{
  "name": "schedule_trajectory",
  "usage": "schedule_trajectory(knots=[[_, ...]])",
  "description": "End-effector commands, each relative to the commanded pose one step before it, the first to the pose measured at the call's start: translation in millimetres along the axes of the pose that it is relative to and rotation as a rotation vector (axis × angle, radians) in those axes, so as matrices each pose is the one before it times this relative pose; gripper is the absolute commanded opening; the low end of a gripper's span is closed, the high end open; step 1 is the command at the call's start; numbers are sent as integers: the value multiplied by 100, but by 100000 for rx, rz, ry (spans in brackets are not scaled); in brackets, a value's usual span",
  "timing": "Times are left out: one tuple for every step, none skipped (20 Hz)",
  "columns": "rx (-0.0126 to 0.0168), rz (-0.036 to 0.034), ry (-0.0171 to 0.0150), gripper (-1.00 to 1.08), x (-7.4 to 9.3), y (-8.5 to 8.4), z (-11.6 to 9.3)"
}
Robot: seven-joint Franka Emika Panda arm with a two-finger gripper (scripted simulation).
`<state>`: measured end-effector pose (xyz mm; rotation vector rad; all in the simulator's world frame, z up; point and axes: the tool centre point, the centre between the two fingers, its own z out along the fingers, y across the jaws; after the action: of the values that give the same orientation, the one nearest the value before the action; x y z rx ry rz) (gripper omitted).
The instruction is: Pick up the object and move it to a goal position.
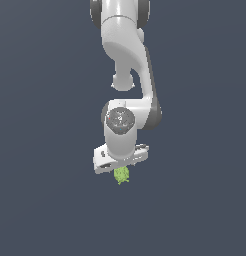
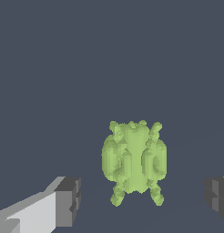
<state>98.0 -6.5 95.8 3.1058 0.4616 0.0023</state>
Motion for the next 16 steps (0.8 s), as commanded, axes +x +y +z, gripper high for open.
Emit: schedule_trajectory(knots=[[117, -1147, -54, 100, 292, 150, 368], [32, -250, -29, 100, 58, 37, 95], [23, -180, -20, 100, 41, 25, 68], [14, -108, -12, 100, 25, 15, 41], [6, -48, -5, 100, 11, -3, 15], [-11, 263, -45, 100, -80, -17, -39], [0, 0, 0, 100, 0, 1, 40], [0, 0, 0, 100, -1, 4, 119], [0, 0, 0, 100, -3, 7, 198], [0, 0, 0, 100, -5, 9, 276], [1, -48, 8, 100, 3, -21, 348], [0, 0, 0, 100, -10, 13, 430], [1, -48, 8, 100, -4, -18, 500], [1, -48, 7, 100, -8, -16, 573], [0, 0, 0, 100, -23, 17, 626], [1, -48, 7, 100, -10, -18, 553]])
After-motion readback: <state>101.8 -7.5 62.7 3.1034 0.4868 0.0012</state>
